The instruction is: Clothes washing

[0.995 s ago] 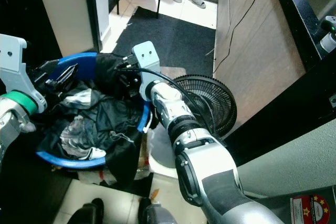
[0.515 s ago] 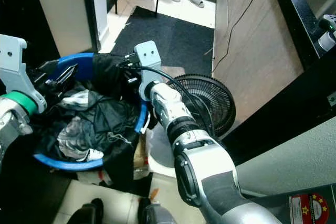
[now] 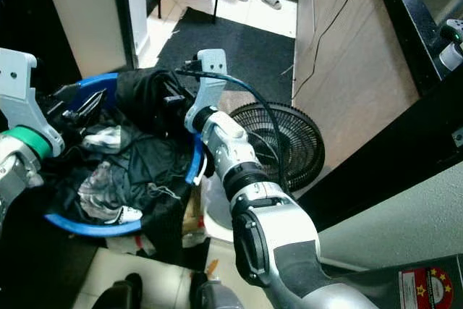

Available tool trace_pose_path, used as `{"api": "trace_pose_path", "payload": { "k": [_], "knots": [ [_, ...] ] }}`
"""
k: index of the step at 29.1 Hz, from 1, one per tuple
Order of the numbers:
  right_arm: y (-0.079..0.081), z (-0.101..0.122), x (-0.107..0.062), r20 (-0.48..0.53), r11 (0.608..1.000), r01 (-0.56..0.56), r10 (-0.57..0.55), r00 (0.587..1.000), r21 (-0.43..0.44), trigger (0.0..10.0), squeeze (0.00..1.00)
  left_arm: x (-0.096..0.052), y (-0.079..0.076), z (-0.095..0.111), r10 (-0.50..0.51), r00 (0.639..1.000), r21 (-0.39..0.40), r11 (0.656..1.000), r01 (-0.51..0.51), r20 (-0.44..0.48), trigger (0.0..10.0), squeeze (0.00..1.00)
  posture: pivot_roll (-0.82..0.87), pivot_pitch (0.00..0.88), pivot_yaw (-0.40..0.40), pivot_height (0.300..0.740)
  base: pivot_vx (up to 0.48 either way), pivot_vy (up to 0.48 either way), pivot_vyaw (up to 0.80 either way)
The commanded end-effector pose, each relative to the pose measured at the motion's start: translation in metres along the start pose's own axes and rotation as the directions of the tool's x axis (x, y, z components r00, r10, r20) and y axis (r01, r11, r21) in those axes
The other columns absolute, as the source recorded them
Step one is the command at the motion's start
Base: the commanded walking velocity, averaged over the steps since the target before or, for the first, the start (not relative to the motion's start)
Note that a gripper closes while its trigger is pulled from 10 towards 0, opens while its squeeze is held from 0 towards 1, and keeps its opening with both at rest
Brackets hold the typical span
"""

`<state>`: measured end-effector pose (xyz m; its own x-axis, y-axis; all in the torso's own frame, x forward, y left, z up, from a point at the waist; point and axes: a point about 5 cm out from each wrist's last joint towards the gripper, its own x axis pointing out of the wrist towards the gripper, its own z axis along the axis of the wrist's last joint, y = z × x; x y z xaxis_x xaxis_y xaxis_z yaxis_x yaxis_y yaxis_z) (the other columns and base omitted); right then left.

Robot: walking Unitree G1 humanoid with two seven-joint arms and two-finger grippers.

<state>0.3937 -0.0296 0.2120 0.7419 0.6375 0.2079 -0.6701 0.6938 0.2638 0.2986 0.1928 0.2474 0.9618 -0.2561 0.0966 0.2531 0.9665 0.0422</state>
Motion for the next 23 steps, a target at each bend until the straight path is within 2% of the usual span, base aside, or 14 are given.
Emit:
{"api": "trace_pose_path", "payload": {
  "k": [1,4,7,8,11,16,17,20,21,22,23],
  "knots": [
    [0.002,0.003,0.0,0.042,1.0,-0.023,0.022,0.999,0.011,0.0,0.0,-0.002,-0.001,-0.003,-0.005,1.0,-0.003,1.0,0.005,-0.015,10.0,0.0,0.18,0.158,-0.08,0.74,0.0,0.0,0.0],
    [0.003,0.005,0.0,0.058,0.999,-0.029,0.028,0.998,0.021,0.0,0.0,-0.002,-0.001,-0.003,-0.005,1.0,-0.003,1.0,0.005,-0.015,10.0,0.0,0.18,0.159,-0.08,0.74,0.0,0.0,0.0],
    [0.006,0.021,0.004,0.135,0.997,-0.068,0.062,0.989,0.047,0.0,0.0,-0.002,-0.001,-0.003,-0.005,1.0,-0.002,1.0,0.005,-0.016,10.0,0.0,0.18,0.157,-0.077,0.74,0.0,0.0,0.0],
    [0.006,0.021,0.004,0.135,0.997,-0.068,0.062,0.989,0.047,0.0,0.0,-0.002,-0.001,-0.003,-0.005,1.0,-0.002,1.0,0.005,-0.016,10.0,0.0,0.18,0.157,-0.077,0.74,0.0,0.0,0.0],
    [0.011,0.039,0.008,0.204,0.992,-0.119,0.11,0.973,0.034,0.0,0.0,-0.001,-0.001,-0.003,-0.007,1.0,-0.002,1.0,0.007,-0.015,10.0,0.0,0.17,0.153,-0.078,0.74,0.0,0.0,0.0],
    [0.013,0.045,0.009,0.227,0.991,-0.132,0.123,0.966,0.026,0.0,0.0,-0.001,-0.001,-0.003,-0.008,1.0,-0.002,1.0,0.008,-0.014,10.0,0.0,0.17,0.152,-0.078,0.74,0.0,0.0,0.0],
    [0.013,0.066,0.011,0.282,0.991,-0.135,0.132,0.95,-0.009,0.0,0.0,0.0,-0.001,-0.003,-0.008,1.0,-0.003,1.0,0.008,-0.012,10.0,0.0,0.17,0.144,-0.079,0.74,0.0,0.0,0.0],
    [0.014,0.076,0.011,0.309,0.991,-0.132,0.133,0.942,-0.025,0.0,0.0,0.0,-0.001,-0.003,-0.008,1.0,-0.003,1.0,0.008,-0.012,10.0,0.0,0.17,0.144,-0.079,0.74,0.0,0.0,0.0],
    [0.014,0.099,0.011,0.366,0.991,-0.11,0.132,0.921,-0.082,0.0,0.0,0.0,-0.001,-0.003,-0.009,1.0,-0.003,1.0,0.009,-0.01,10.0,0.0,0.17,0.139,-0.078,0.74,0.0,0.0,0.0],
    [0.014,0.099,0.011,0.366,0.991,-0.11,0.132,0.921,-0.082,0.0,0.0,0.0,-0.001,-0.003,-0.009,1.0,-0.003,1.0,0.009,-0.01,10.0,0.0,0.17,0.139,-0.078,0.74,0.0,0.0,0.0],
    [0.015,0.132,0.009,0.443,0.984,-0.069,0.136,0.886,-0.166,10.0,0.0,0.0,-0.002,-0.003,-0.01,1.0,-0.004,1.0,0.01,-0.009,10.0,0.0,0.16,0.134,-0.077,0.74,0.0,0.0,0.0]
  ]
}}
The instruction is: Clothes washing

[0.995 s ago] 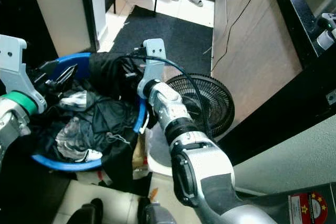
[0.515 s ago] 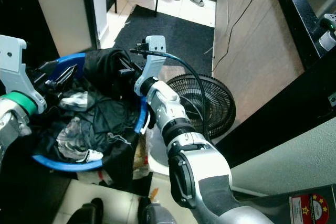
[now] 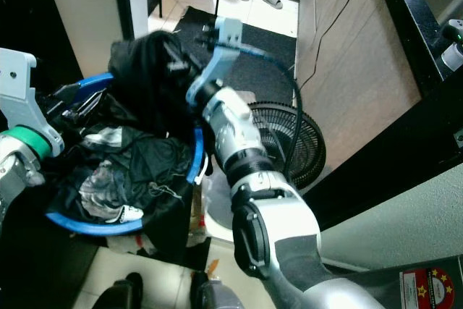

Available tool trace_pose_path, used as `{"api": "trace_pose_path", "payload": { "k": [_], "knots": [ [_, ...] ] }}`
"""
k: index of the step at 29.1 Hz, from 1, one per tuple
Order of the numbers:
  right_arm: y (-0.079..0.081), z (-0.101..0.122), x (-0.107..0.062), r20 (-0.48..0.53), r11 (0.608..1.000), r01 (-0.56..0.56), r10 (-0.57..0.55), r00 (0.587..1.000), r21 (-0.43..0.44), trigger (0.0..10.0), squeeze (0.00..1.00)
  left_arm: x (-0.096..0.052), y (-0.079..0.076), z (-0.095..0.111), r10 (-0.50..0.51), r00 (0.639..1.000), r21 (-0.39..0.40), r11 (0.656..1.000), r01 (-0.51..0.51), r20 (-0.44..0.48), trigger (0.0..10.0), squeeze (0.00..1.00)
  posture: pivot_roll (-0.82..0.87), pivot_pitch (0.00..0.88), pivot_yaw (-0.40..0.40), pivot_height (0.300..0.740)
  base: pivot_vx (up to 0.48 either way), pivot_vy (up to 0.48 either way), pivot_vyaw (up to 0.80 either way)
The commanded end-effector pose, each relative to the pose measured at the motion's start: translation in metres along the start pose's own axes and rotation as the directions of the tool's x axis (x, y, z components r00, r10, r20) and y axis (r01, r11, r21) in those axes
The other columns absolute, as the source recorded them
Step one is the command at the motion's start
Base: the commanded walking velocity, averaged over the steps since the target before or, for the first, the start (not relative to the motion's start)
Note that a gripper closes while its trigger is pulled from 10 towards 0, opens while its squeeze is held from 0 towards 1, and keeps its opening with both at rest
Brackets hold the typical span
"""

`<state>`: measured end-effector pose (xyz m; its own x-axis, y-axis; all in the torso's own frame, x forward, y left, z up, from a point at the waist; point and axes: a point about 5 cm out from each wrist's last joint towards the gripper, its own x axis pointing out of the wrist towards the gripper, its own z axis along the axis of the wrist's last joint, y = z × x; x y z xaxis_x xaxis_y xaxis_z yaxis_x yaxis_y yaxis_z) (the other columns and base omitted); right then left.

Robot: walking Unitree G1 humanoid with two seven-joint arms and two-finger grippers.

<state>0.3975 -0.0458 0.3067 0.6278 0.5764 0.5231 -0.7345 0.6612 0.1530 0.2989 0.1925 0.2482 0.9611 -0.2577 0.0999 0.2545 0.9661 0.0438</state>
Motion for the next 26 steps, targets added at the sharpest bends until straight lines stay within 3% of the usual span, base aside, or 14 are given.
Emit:
{"api": "trace_pose_path", "payload": {
  "k": [1,4,5,6,8,11,12,13,14,16,17,20,23,26],
  "knots": [
    [0.001,0.037,0.009,0.141,0.997,-0.001,0.012,0.99,-0.075,10.0,0.0,0.0,-0.002,-0.004,-0.008,1.0,-0.006,1.0,0.008,-0.013,10.0,0.0,0.16,0.134,-0.077,0.74,0.0,0.0,0.0],
    [0.001,0.037,0.009,0.141,0.997,-0.001,0.012,0.99,-0.075,10.0,0.0,0.0,-0.002,-0.004,-0.008,1.0,-0.006,1.0,0.008,-0.013,10.0,0.0,0.16,0.134,-0.077,0.74,0.0,0.0,0.0],
    [0.001,0.075,0.015,0.241,0.982,0.016,0.03,0.97,-0.188,10.0,0.0,0.0,-0.002,-0.004,-0.01,1.0,-0.007,1.0,0.01,-0.012,10.0,0.0,0.16,0.133,-0.076,0.74,0.0,0.0,0.0],
    [0.001,0.075,0.015,0.241,0.982,0.016,0.03,0.97,-0.188,10.0,0.0,0.0,-0.002,-0.004,-0.01,1.0,-0.007,1.0,0.01,-0.012,10.0,0.0,0.16,0.133,-0.076,0.74,0.0,0.0,0.0],
    [0.012,0.166,0.011,0.481,0.905,0.112,0.111,0.869,-0.41,10.0,0.0,0.002,-0.006,-0.006,-0.022,1.0,-0.015,1.0,0.022,-0.011,10.0,0.0,0.14,0.12,-0.072,0.74,0.0,0.0,0.0],
    [0.019,0.2,0.002,0.575,0.872,0.165,0.151,0.804,-0.461,10.0,0.0,0.003,-0.007,-0.006,-0.027,1.0,-0.017,0.999,0.027,-0.01,10.0,0.0,0.14,0.116,-0.069,0.74,0.0,0.0,0.0],
    [0.025,0.227,-0.01,0.656,0.848,0.223,0.179,0.733,-0.481,10.0,0.0,0.004,-0.008,-0.006,-0.032,0.999,-0.018,0.999,0.032,-0.01,10.0,0.0,0.14,0.111,-0.062,0.74,0.0,0.0,0.0],
    [0.025,0.227,-0.01,0.656,0.848,0.223,0.179,0.733,-0.481,10.0,0.0,0.004,-0.008,-0.006,-0.032,0.999,-0.018,0.999,0.032,-0.01,10.0,0.0,0.14,0.111,-0.062,0.74,0.0,0.0,0.0],
    [0.031,0.249,-0.023,0.718,0.822,0.28,0.208,0.664,-0.497,10.0,0.0,0.004,-0.009,-0.006,-0.037,0.999,-0.018,0.999,0.037,-0.011,10.0,0.0,0.13,0.108,-0.058,0.74,0.0,0.0,0.0],
    [0.031,0.249,-0.023,0.718,0.822,0.28,0.208,0.664,-0.497,10.0,0.0,0.004,-0.009,-0.006,-0.037,0.999,-0.018,0.999,0.037,-0.011,10.0,0.0,0.13,0.108,-0.058,0.74,0.0,0.0,0.0],
    [0.035,0.262,-0.032,0.743,0.792,0.322,0.232,0.628,-0.519,10.0,0.0,0.004,-0.009,-0.006,-0.041,0.999,-0.017,0.999,0.041,-0.012,10.0,0.0,0.13,0.103,-0.055,0.74,0.0,0.0,0.0],
    [0.035,0.262,-0.036,0.741,0.774,0.341,0.233,0.63,-0.533,10.0,0.0,0.004,-0.009,-0.006,-0.044,0.999,-0.016,0.999,0.044,-0.011,10.0,0.0,0.13,0.1,-0.054,0.74,0.0,0.0,0.0],
    [-0.009,0.201,-0.04,0.604,0.743,0.391,0.021,0.797,-0.542,10.0,0.0,0.004,-0.013,0.0,-0.059,0.998,-0.011,0.998,0.059,0.005,10.0,0.0,0.13,0.101,-0.051,0.74,0.0,0.0,0.0],
    [-0.02,0.185,-0.046,0.566,0.729,0.417,-0.05,0.823,-0.542,10.0,0.0,0.003,-0.015,0.003,-0.067,0.998,-0.007,0.998,0.067,0.014,10.0,0.0,0.13,0.101,-0.051,0.74,0.0,0.0,0.0]
  ]
}}
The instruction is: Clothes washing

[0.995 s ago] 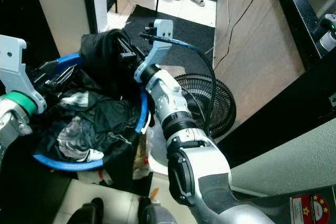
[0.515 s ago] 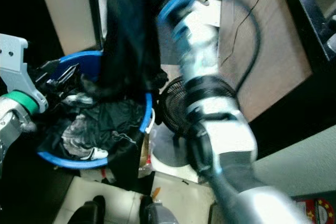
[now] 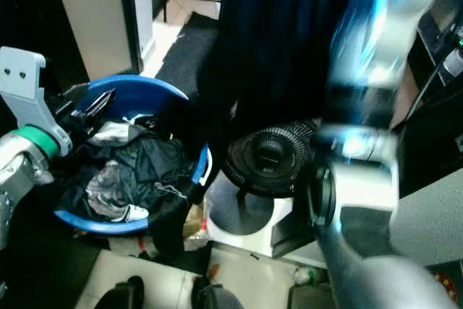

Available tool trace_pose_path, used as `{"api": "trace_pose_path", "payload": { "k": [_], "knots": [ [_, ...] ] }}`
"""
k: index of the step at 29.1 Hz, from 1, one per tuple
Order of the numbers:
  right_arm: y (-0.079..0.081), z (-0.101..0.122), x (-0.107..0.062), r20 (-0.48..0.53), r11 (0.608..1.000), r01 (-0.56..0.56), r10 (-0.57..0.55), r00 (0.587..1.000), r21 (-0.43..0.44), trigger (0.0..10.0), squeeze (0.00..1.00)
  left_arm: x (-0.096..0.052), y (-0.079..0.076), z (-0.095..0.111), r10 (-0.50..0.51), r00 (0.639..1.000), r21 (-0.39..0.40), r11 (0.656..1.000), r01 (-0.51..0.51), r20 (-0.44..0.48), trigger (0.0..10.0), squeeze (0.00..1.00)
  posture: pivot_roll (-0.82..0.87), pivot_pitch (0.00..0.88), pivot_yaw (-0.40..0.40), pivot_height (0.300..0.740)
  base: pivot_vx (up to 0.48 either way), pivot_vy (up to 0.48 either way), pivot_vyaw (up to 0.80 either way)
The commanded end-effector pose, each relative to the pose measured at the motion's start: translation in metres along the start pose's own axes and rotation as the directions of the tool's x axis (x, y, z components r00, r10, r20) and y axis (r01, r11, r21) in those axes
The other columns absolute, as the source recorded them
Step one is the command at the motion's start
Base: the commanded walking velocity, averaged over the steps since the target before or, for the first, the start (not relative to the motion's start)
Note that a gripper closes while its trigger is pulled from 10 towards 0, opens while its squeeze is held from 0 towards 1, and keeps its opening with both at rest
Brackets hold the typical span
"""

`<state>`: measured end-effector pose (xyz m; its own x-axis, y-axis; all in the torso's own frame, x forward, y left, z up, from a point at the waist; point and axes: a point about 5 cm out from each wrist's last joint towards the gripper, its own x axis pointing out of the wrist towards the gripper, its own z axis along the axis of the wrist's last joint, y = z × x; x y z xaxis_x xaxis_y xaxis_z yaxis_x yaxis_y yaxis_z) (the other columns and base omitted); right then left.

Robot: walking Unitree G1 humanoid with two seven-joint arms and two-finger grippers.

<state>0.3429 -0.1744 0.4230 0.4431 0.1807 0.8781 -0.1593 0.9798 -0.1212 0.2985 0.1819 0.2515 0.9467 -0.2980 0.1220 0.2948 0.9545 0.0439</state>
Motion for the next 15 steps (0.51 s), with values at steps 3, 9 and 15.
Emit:
{"api": "trace_pose_path", "payload": {
  "k": [3,9,15],
  "knots": [
    [-0.008,0.006,-0.007,-0.009,0.998,0.044,-0.044,0.999,-0.055,10.0,0.0,-0.002,-0.006,0.006,-0.026,1.0,-0.003,1.0,0.026,0.009,10.0,0.0,0.12,0.093,-0.044,0.74,0.0,0.0,0.0],
    [-0.007,-0.024,-0.061,-0.214,0.994,0.035,-0.057,0.975,-0.103,10.0,0.0,-0.005,-0.007,0.026,-0.014,0.997,0.04,0.999,0.011,0.074,10.0,0.0,0.12,0.084,-0.046,0.74,0.0,0.0,0.0],
    [0.002,-0.045,-0.097,-0.352,0.996,0.02,-0.049,0.935,-0.086,10.0,0.0,-0.004,-0.007,0.033,-0.012,0.995,0.045,0.999,0.008,0.102,10.0,0.0,0.11,0.061,-0.048,0.74,0.0,0.0,0.0]
  ]
}}
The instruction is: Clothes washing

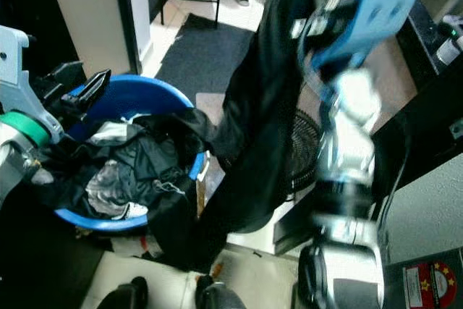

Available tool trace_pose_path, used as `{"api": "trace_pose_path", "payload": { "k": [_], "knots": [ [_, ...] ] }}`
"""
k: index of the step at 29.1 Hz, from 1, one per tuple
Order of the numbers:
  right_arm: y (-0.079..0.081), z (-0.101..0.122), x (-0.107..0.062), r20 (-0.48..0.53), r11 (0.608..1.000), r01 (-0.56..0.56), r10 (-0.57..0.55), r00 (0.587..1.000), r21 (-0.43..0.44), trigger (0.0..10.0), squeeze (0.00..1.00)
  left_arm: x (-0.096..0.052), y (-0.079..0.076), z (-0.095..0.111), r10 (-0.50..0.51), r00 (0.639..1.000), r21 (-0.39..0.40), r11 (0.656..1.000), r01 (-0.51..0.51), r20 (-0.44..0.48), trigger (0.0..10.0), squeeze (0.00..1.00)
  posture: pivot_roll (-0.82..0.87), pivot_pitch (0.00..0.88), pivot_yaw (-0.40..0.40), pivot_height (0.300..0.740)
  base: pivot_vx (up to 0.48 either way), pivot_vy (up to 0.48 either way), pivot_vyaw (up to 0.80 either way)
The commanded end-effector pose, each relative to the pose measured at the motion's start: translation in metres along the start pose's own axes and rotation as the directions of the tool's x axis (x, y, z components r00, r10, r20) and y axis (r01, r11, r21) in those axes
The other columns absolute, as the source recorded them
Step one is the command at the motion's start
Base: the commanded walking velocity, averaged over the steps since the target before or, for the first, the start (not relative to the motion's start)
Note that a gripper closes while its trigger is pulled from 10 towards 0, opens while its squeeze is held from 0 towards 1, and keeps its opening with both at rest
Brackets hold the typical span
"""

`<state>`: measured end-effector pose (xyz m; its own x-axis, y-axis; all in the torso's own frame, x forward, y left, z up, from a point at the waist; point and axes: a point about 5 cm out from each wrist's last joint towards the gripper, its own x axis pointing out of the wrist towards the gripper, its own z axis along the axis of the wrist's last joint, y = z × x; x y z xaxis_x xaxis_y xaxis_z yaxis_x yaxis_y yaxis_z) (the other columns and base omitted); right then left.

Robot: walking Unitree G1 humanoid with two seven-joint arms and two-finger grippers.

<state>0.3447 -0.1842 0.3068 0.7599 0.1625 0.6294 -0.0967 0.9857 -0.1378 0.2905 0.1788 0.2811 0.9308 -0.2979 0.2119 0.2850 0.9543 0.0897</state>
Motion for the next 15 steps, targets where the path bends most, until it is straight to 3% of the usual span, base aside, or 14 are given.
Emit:
{"api": "trace_pose_path", "payload": {
  "k": [1,15],
  "knots": [
    [-0.0031,0.0106,0.0018,0.043,1.0,0.014,-0.013,0.999,-0.018,10.0,0.0,-0.0007,-0.0029,0.0028,-0.011,1.0,-0.003,1.0,0.011,0.012,10.0,0.0,0.11,0.061,-0.048,0.74,0.0,0.0,0.0],
    [0.0039,0.0154,0.0023,0.053,0.999,0.014,-0.016,0.998,0.035,10.0,0.0,-0.0004,-0.001,0.0061,0.026,0.999,-0.008,1.0,-0.026,0.035,10.0,0.0,0.11,0.014,-0.063,0.74,0.0,0.0,0.0]
  ]
}}
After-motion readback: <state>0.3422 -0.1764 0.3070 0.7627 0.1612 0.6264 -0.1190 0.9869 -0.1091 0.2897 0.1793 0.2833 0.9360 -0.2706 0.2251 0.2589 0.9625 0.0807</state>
